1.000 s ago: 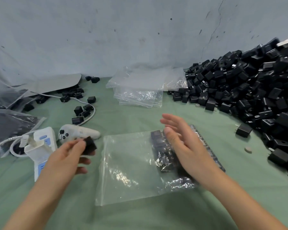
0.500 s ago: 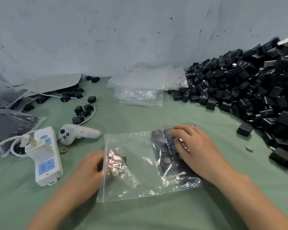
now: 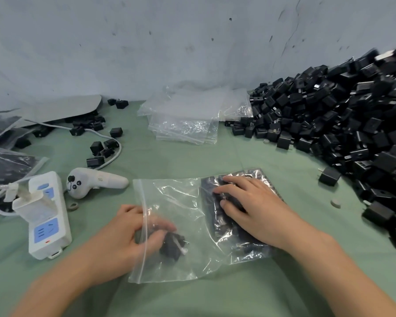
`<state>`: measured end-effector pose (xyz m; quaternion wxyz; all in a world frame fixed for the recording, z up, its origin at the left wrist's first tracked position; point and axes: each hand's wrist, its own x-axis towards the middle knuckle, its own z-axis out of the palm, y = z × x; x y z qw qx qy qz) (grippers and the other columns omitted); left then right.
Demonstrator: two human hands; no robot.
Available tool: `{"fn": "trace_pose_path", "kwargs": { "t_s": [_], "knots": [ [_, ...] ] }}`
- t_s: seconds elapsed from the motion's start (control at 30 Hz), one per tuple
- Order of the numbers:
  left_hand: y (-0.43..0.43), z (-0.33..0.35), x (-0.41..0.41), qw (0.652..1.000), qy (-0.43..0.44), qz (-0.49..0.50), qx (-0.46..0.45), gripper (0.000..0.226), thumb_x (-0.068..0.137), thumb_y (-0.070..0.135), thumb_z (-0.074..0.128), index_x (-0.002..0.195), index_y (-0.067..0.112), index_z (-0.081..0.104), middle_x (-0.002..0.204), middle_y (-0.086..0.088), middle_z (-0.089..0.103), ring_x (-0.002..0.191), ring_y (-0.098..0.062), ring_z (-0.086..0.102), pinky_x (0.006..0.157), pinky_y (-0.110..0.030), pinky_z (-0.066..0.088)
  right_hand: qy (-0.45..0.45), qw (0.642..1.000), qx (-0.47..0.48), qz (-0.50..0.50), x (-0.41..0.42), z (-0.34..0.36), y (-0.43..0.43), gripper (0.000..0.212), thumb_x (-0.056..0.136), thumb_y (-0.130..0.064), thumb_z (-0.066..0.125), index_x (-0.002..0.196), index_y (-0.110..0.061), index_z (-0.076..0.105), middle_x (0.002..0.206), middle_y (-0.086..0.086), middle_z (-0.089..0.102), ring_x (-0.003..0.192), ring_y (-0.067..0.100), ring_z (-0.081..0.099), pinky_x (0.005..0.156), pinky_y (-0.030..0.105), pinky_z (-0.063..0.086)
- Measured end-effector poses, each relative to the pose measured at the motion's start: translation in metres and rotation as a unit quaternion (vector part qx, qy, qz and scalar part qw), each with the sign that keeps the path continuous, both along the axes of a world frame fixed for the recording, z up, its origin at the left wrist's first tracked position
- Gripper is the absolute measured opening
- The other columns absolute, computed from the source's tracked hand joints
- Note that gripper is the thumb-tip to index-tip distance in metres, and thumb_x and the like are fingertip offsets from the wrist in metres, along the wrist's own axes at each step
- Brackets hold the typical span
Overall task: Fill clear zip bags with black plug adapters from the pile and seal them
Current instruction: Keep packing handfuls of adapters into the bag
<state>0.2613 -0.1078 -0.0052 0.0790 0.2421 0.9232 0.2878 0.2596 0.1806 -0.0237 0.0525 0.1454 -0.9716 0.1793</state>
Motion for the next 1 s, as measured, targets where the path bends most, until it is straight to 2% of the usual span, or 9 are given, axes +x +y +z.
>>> {"fn": "trace_pose_path", "kwargs": {
  "t_s": [0.1, 0.27, 0.33, 0.43, 0.6, 0.67, 0.77, 0.9, 1.0],
  "knots": [
    [0.002, 0.001, 0.001, 1.0, -0.002, -0.026, -0.006, 0.04, 0.091, 0.029, 0.063, 0.103, 0.067, 0.061, 0.11, 0.044, 0.054, 0.117, 0.012, 0.041, 0.092, -0.003, 0.036, -0.006, 1.0, 0.003, 0.0, 0.0, 0.001, 0.0, 0.04, 0.104, -0.045, 0.039, 0.143, -0.043, 0.045, 0.156, -0.018, 0.031, 0.142, 0.008, 0.025, 0.12, 0.025, 0.01],
    [0.004, 0.006, 0.001, 0.991, -0.098, -0.086, 0.007, 0.028, 0.095, 0.012, 0.059, 0.106, 0.035, 0.071, 0.108, 0.015, 0.071, 0.112, -0.007, 0.062, 0.102, -0.03, 0.045, -0.005, 1.0, 0.007, -0.001, 0.0, -0.001, 0.0, 0.04, 0.104, -0.046, 0.037, 0.143, -0.043, 0.043, 0.156, -0.017, 0.03, 0.141, 0.007, 0.022, 0.118, 0.024, 0.008],
    [0.005, 0.009, 0.001, 0.987, -0.137, -0.084, 0.024, 0.032, 0.093, 0.013, 0.06, 0.11, 0.038, 0.069, 0.111, 0.019, 0.07, 0.113, -0.001, 0.062, 0.099, -0.017, 0.044, -0.005, 1.0, 0.006, 0.001, -0.001, -0.002, 0.0, 0.04, 0.104, -0.046, 0.036, 0.143, -0.043, 0.043, 0.156, -0.017, 0.031, 0.14, 0.007, 0.022, 0.118, 0.025, 0.009],
    [0.004, 0.01, -0.001, 0.986, -0.151, -0.068, 0.013, 0.043, 0.083, 0.036, 0.066, 0.118, 0.061, 0.058, 0.121, 0.04, 0.057, 0.116, 0.018, 0.051, 0.092, 0.002, 0.035, -0.009, 1.0, 0.003, 0.004, -0.001, -0.003, 0.0, 0.04, 0.103, -0.047, 0.035, 0.142, -0.044, 0.043, 0.155, -0.017, 0.031, 0.14, 0.006, 0.022, 0.118, 0.025, 0.009],
    [0.007, 0.009, -0.005, 0.985, -0.141, -0.091, -0.042, 0.035, 0.087, 0.046, 0.064, 0.121, 0.052, 0.059, 0.118, 0.03, 0.063, 0.121, -0.003, 0.053, 0.109, -0.033, 0.039, -0.005, 1.0, 0.001, 0.006, -0.001, -0.004, 0.001, 0.04, 0.103, -0.048, 0.034, 0.142, -0.044, 0.043, 0.155, -0.017, 0.031, 0.138, 0.006, 0.02, 0.118, 0.025, 0.009],
    [0.009, 0.009, -0.004, 0.986, -0.135, -0.094, -0.036, 0.032, 0.089, 0.044, 0.065, 0.119, 0.051, 0.06, 0.116, 0.029, 0.065, 0.12, -0.006, 0.055, 0.108, -0.033, 0.04, -0.004, 1.0, 0.002, 0.006, -0.001, -0.004, 0.001, 0.041, 0.103, -0.047, 0.034, 0.142, -0.043, 0.042, 0.155, -0.017, 0.031, 0.138, 0.006, 0.021, 0.118, 0.025, 0.009],
    [0.012, 0.01, -0.006, 0.981, -0.172, -0.088, 0.001, 0.027, 0.089, 0.042, 0.07, 0.115, 0.048, 0.064, 0.114, 0.023, 0.068, 0.113, 0.0, 0.061, 0.1, -0.019, 0.044, -0.006, 1.0, 0.001, 0.008, -0.001, -0.004, 0.001, 0.041, 0.103, -0.047, 0.034, 0.143, -0.043, 0.042, 0.155, -0.017, 0.031, 0.138, 0.006, 0.02, 0.118, 0.025, 0.009],
    [0.016, 0.011, -0.009, 0.967, -0.233, -0.094, 0.029, 0.028, 0.089, 0.04, 0.072, 0.117, 0.043, 0.067, 0.115, 0.012, 0.071, 0.11, -0.004, 0.065, 0.1, -0.026, 0.047, -0.005, 1.0, 0.002, 0.008, -0.001, -0.004, 0.001, 0.041, 0.103, -0.048, 0.034, 0.143, -0.043, 0.041, 0.156, -0.017, 0.03, 0.139, 0.006, 0.019, 0.118, 0.025, 0.008],
    [0.016, 0.009, -0.015, 0.962, -0.256, -0.08, 0.057, 0.03, 0.088, 0.033, 0.074, 0.114, 0.046, 0.069, 0.113, 0.013, 0.073, 0.109, -0.004, 0.067, 0.095, -0.021, 0.049, -0.006, 1.0, -0.001, 0.008, -0.001, -0.004, 0.001, 0.041, 0.103, -0.048, 0.034, 0.143, -0.044, 0.041, 0.156, -0.017, 0.03, 0.138, 0.005, 0.018, 0.117, 0.024, 0.008]
  ]
}}
